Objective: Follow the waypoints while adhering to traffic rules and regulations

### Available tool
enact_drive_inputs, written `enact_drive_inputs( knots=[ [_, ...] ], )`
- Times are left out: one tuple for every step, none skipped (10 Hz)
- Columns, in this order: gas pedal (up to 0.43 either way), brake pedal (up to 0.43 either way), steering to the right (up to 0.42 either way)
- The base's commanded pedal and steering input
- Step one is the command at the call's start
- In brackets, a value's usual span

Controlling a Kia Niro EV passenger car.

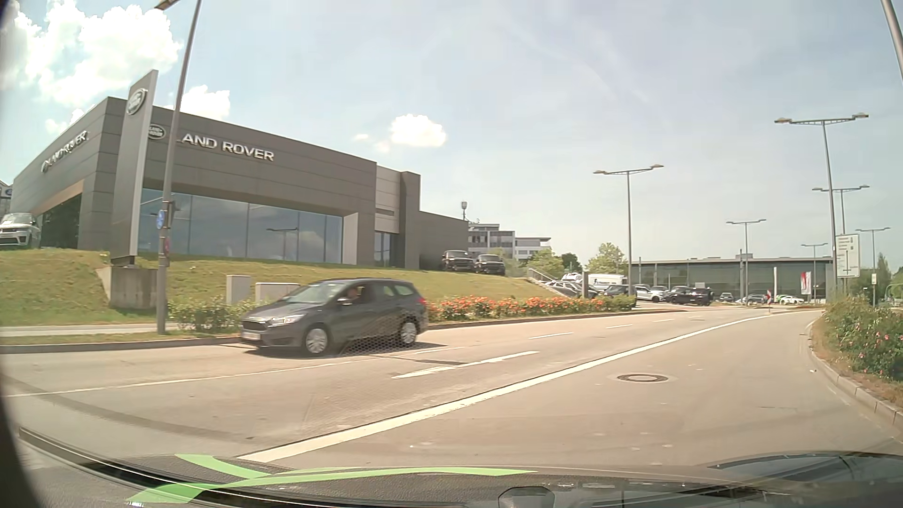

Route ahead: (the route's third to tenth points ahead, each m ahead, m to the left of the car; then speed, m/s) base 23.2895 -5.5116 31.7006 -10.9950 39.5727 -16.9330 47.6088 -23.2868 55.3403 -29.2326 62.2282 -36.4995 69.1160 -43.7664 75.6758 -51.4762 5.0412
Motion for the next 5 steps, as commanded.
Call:
enact_drive_inputs(
  knots=[
    [0.197,0.0,0.315],
    [0.197,0.0,0.308],
    [0.197,0.0,0.301],
    [0.197,0.0,0.295],
    [0.209,0.0,0.286]
  ],
)
